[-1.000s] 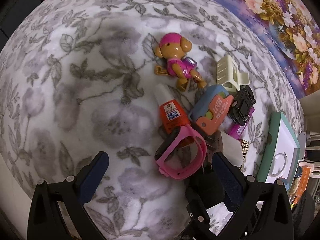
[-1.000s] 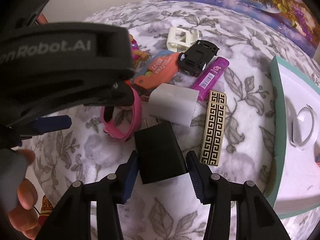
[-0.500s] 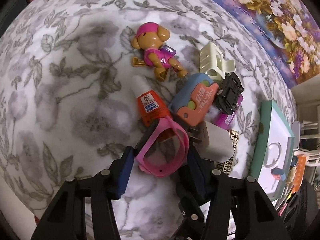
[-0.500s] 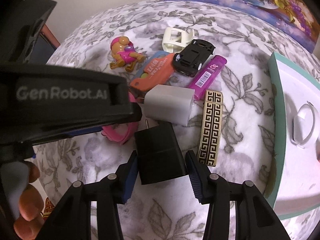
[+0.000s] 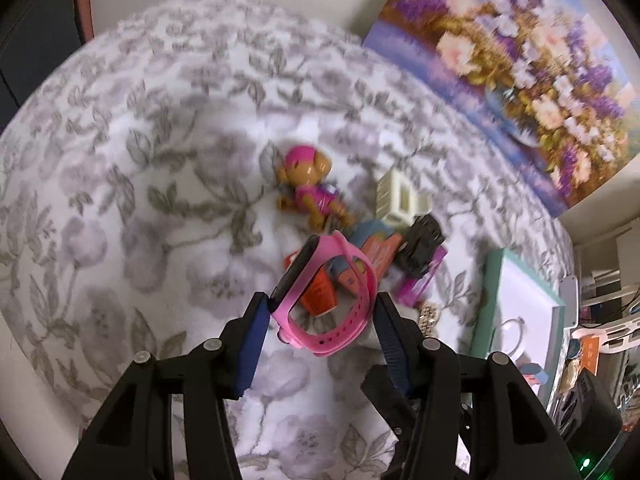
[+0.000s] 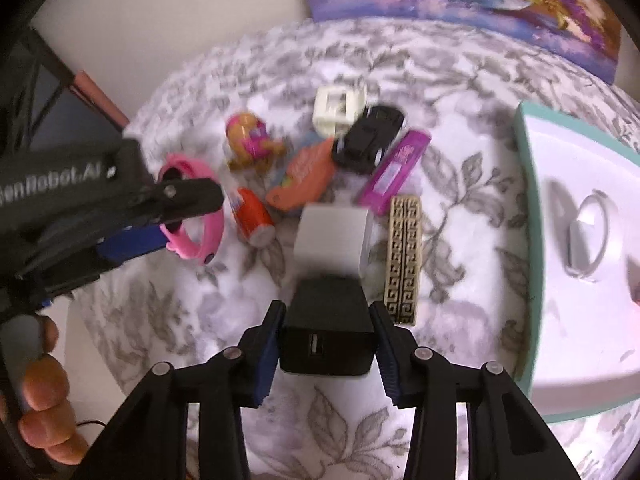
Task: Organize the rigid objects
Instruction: 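Carry the charger and watch band into the tray and release both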
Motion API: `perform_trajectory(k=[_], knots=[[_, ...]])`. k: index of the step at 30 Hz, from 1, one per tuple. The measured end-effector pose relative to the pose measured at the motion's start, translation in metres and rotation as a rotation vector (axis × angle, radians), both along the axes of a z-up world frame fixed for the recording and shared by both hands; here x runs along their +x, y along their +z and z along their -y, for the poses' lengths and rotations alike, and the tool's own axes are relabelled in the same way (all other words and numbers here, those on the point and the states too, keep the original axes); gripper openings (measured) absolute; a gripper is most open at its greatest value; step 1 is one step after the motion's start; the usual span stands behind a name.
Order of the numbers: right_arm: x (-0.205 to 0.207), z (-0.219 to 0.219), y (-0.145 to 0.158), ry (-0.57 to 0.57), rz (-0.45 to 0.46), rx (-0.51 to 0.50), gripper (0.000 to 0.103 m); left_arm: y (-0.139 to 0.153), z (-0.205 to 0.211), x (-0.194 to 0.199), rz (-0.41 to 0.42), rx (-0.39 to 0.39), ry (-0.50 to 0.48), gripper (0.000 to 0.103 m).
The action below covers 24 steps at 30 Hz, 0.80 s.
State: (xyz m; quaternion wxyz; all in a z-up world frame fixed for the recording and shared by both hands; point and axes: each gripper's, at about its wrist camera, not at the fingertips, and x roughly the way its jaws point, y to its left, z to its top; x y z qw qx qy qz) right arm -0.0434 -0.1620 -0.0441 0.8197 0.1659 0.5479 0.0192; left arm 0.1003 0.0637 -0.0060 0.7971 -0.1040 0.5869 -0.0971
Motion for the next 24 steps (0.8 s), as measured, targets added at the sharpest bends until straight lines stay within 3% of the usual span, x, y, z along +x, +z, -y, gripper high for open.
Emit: perform_trajectory(k=[7, 12, 18, 22, 24], knots=[[-0.011, 0.028, 0.011, -0.077, 0.017, 0.061, 0.044, 0.018, 0.004, -0.009, 0.053, -0.007, -0.013, 0.055], [-0.016, 0.039, 0.035, -0.140, 0.097, 0.100, 0.044, 0.024, 0.018, -0.015, 0.078, 0.009, -0.036, 0.055], [-0.032, 0.076, 0.063, -0.256, 0.167, -0.015, 0.044, 0.030, 0.061, -0.034, 0.092, 0.029, -0.143, 0.055], [-0.047, 0.109, 0.068, -0.341, 0.157, -0.146, 0.044, 0.031, 0.100, -0.054, 0.095, 0.028, -0.250, 0.055], [-0.055, 0.126, 0.069, -0.376, 0.138, -0.144, 0.044, 0.029, 0.119, -0.064, 0.091, 0.034, -0.299, 0.055]])
